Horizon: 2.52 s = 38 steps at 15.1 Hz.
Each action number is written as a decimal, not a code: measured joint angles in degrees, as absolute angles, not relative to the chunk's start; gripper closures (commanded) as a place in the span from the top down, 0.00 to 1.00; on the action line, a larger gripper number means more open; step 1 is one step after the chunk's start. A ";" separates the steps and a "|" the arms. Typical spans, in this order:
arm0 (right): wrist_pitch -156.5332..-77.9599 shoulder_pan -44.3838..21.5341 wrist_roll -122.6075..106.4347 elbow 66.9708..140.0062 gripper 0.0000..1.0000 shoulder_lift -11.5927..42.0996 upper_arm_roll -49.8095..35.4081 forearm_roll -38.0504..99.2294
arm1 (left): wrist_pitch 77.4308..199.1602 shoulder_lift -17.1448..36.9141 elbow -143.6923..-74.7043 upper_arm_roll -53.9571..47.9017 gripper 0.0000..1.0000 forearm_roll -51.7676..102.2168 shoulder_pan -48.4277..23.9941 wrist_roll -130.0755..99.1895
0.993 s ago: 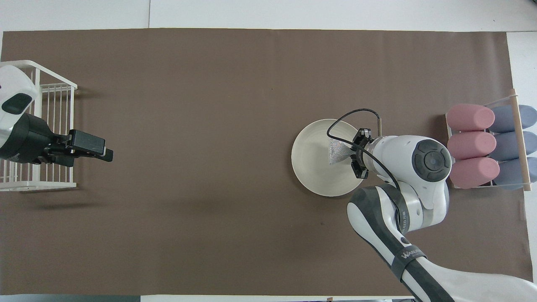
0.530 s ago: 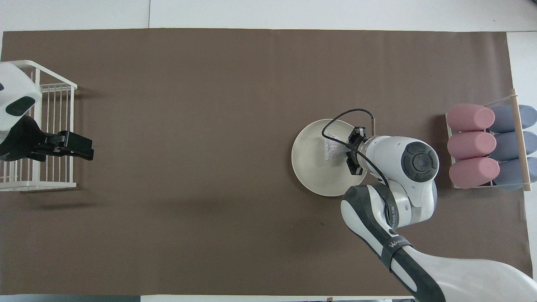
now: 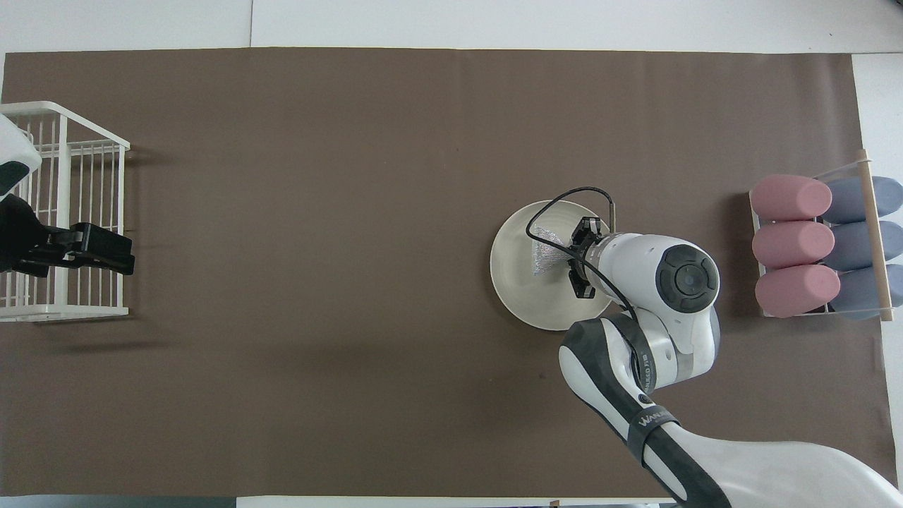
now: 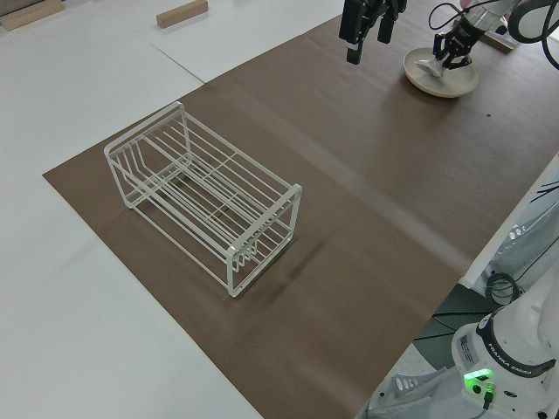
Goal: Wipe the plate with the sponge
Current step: 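Rub the scrubber around the plate surface with the right gripper, then keep rubbing the scrubber across the plate with the right gripper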
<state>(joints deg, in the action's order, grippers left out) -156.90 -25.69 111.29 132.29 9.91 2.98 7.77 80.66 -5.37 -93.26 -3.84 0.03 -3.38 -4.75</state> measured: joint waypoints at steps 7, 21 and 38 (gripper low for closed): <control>-158.80 -28.24 112.04 131.50 0.00 11.05 2.92 10.89 | 80.23 -8.84 -93.65 -3.66 1.00 2.55 -3.38 -5.50; -158.81 -18.69 103.10 132.67 0.00 10.72 2.97 10.95 | 82.62 -4.70 -91.86 -2.70 1.00 2.72 -3.35 -5.56; -163.16 -31.05 115.55 130.88 0.00 13.03 3.12 10.95 | 84.71 -4.81 -91.88 -2.50 1.00 2.72 -2.54 -8.03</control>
